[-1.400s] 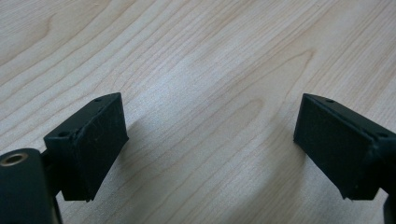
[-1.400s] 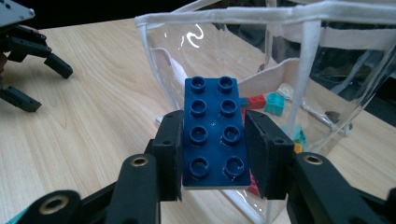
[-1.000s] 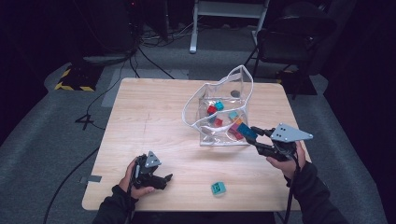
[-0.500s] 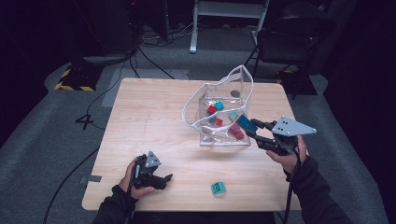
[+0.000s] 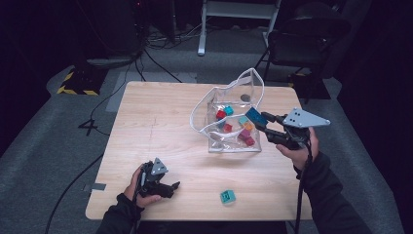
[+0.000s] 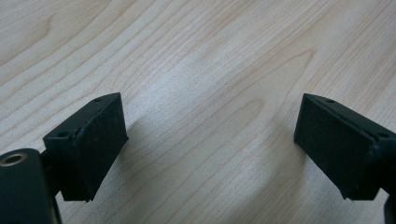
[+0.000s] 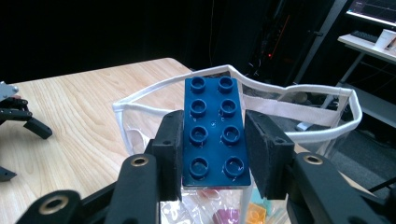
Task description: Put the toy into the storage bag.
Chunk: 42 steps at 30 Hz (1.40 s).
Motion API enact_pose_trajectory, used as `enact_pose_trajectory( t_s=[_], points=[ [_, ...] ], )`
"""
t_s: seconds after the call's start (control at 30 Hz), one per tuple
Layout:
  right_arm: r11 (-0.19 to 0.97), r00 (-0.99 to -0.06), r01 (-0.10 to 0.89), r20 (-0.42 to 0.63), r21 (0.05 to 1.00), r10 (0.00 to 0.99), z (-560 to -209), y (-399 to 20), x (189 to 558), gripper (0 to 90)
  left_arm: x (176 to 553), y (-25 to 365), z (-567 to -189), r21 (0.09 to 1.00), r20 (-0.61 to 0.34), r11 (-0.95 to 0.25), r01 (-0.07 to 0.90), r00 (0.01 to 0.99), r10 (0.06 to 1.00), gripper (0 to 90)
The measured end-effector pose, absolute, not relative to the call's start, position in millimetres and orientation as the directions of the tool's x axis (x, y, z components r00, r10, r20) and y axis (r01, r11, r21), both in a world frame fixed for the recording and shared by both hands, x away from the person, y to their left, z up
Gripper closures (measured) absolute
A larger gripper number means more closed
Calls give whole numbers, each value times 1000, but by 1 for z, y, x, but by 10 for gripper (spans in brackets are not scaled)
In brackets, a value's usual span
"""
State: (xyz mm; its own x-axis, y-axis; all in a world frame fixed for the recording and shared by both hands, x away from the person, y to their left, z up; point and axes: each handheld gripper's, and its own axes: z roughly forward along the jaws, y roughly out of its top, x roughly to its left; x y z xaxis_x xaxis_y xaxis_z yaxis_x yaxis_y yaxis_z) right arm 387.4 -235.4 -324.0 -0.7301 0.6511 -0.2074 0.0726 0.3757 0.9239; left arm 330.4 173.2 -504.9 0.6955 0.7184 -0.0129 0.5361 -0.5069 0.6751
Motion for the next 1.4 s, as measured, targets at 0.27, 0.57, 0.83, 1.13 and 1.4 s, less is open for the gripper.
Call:
enact_pose_trajectory(
  t_s=[0.27, 0.57, 0.83, 1.13, 1.4],
  points=[
    [357, -722, 73, -198, 931, 663, -313, -231, 396, 598, 330, 173, -505, 675, -13, -507, 536, 695, 718, 96],
    [357, -705, 77, -202, 931, 680, -305, -224, 409, 598, 330, 173, -505, 675, -13, -507, 536, 696, 718, 96],
    [352, -692, 94, -193, 931, 696, -304, -216, 423, 598, 330, 173, -505, 675, -13, -507, 536, 695, 719, 96],
    [370, -679, 122, -194, 921, 708, -308, -205, 438, 598, 330, 173, -505, 674, -14, -507, 536, 696, 718, 96],
    [378, -675, 154, -182, 913, 715, -312, -198, 450, 597, 330, 173, -505, 675, -13, -507, 536, 695, 719, 96]
  ],
)
